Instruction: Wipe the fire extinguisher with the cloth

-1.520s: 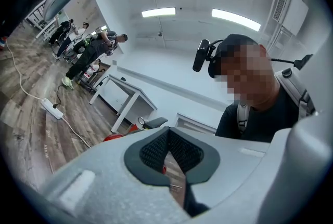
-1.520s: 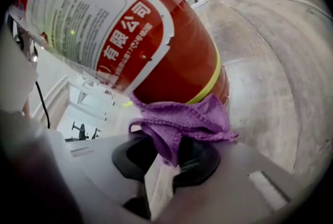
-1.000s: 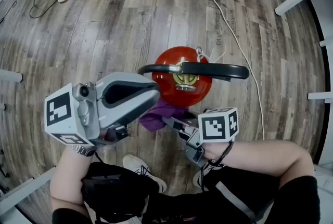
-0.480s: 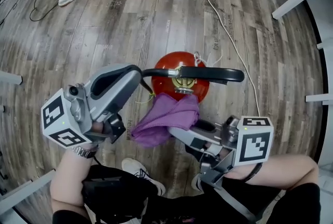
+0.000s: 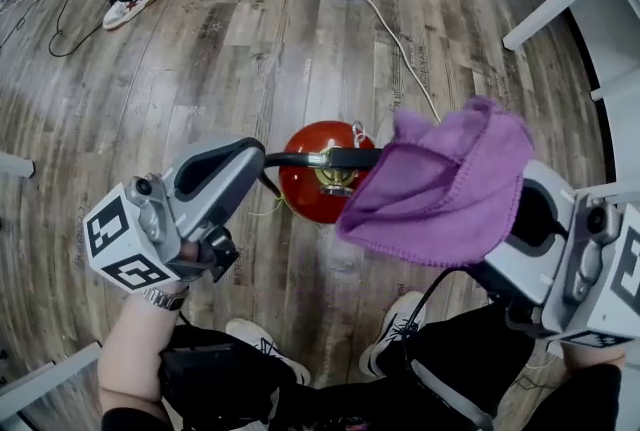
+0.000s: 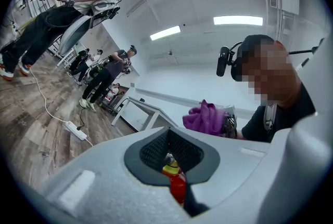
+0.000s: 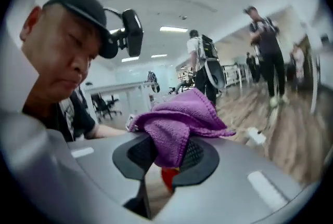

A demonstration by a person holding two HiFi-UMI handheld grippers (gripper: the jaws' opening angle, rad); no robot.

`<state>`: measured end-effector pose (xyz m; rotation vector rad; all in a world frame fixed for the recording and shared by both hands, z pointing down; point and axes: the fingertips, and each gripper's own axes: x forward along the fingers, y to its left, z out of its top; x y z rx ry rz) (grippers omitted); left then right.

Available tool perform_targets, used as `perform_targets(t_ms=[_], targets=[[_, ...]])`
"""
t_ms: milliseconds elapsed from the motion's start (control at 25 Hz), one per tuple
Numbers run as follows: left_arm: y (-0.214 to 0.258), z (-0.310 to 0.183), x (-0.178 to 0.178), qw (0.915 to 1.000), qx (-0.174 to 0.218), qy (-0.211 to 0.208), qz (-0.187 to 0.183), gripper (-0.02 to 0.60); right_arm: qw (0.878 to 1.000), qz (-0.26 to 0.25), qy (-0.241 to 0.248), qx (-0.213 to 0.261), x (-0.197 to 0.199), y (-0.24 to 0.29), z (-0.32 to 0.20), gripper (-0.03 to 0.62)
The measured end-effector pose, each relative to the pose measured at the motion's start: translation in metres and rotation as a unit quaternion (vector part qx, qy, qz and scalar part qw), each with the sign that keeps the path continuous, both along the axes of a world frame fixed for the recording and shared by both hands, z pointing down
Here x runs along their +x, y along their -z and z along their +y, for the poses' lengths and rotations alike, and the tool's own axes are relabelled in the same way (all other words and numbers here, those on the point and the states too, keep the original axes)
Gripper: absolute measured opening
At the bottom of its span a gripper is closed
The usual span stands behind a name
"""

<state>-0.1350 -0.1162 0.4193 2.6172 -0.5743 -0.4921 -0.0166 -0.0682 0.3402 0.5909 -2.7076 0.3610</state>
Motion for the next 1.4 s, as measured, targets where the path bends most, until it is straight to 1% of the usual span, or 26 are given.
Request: perform_targets(t_ms=[40, 80, 120, 200, 280, 320, 400, 480, 560, 640, 680, 760, 800, 880, 960, 1000, 1080, 1120, 1280, 1400], targets=[[0.0, 0.0, 0.001, 1.0, 0.003, 0.001, -0.003, -0.002, 0.998, 0.059, 0.009, 0.033, 0.011, 0.0, -0.008, 0.08], [0.0, 0.0, 0.001, 1.0, 0.005, 0.002, -0.006, -0.002, 0.991, 0.117, 0.024, 0.053, 0.023, -0.004, -0.014, 0.08], [0.0, 0.001, 0.002, 0.9999, 0.007, 0.003, -0.009, -0.002, 0.982, 0.174, 0.041, 0.063, 0.035, -0.012, -0.018, 0.08], [0.0, 0.003, 0.005, 0.9997, 0.014, -0.001, -0.019, -0.002, 0.955, 0.276, 0.084, 0.069, 0.054, -0.03, -0.023, 0.08], [0.002, 0.007, 0.009, 0.9986, 0.032, -0.008, -0.042, -0.002, 0.925, 0.348, 0.133, 0.072, 0.057, -0.045, -0.027, 0.081], [0.003, 0.01, 0.012, 0.9973, 0.045, -0.012, -0.058, -0.002, 0.913, 0.367, 0.158, 0.078, 0.049, -0.049, -0.028, 0.08], [0.005, 0.017, 0.018, 0.9928, 0.074, -0.02, -0.093, -0.002, 0.896, 0.382, 0.206, 0.095, 0.023, -0.051, -0.03, 0.081], [0.005, 0.023, 0.023, 0.9873, 0.097, -0.022, -0.124, -0.002, 0.877, 0.403, 0.242, 0.094, 0.009, -0.056, -0.031, 0.081], [0.002, 0.026, 0.026, 0.9843, 0.106, -0.021, -0.139, -0.002, 0.852, 0.431, 0.283, 0.086, -0.001, -0.066, -0.032, 0.081], [-0.001, 0.023, 0.024, 0.9838, 0.104, -0.012, -0.145, -0.002, 0.823, 0.458, 0.327, 0.081, -0.013, -0.076, -0.032, 0.081], [-0.002, 0.02, 0.02, 0.9838, 0.1, -0.001, -0.149, -0.002, 0.81, 0.467, 0.347, 0.077, -0.02, -0.081, -0.029, 0.081], [-0.006, 0.01, 0.007, 0.9846, 0.081, 0.028, -0.153, -0.002, 0.789, 0.477, 0.38, 0.072, -0.039, -0.09, -0.022, 0.08], [-0.009, 0.004, -0.002, 0.9852, 0.065, 0.048, -0.151, -0.002, 0.781, 0.478, 0.394, 0.072, -0.05, -0.094, -0.019, 0.081], [-0.016, -0.011, -0.024, 0.9844, 0.025, 0.097, -0.145, -0.002, 0.772, 0.474, 0.416, 0.077, -0.07, -0.101, -0.016, 0.081], [-0.025, -0.021, -0.042, 0.9815, -0.01, 0.135, -0.135, -0.002, 0.767, 0.466, 0.434, 0.08, -0.086, -0.108, -0.011, 0.081], [-0.028, -0.023, -0.047, 0.981, -0.02, 0.143, -0.129, -0.002, 0.764, 0.463, 0.442, 0.08, -0.091, -0.113, -0.009, 0.081], [-0.03, -0.023, -0.048, 0.9816, -0.027, 0.143, -0.123, -0.002, 0.761, 0.46, 0.451, 0.077, -0.093, -0.118, -0.006, 0.081], [-0.03, -0.022, -0.047, 0.982, -0.023, 0.14, -0.125, -0.002, 0.763, 0.457, 0.452, 0.073, -0.091, -0.118, -0.005, 0.08], [-0.027, -0.02, -0.035, 0.9837, -0.005, 0.123, -0.131, -0.002, 0.776, 0.451, 0.439, 0.052, -0.065, -0.105, -0.009, 0.08], [-0.026, -0.02, -0.026, 0.9856, 0.0, 0.11, -0.128, -0.002, 0.793, 0.441, 0.419, 0.027, -0.039, -0.093, -0.014, 0.08]])
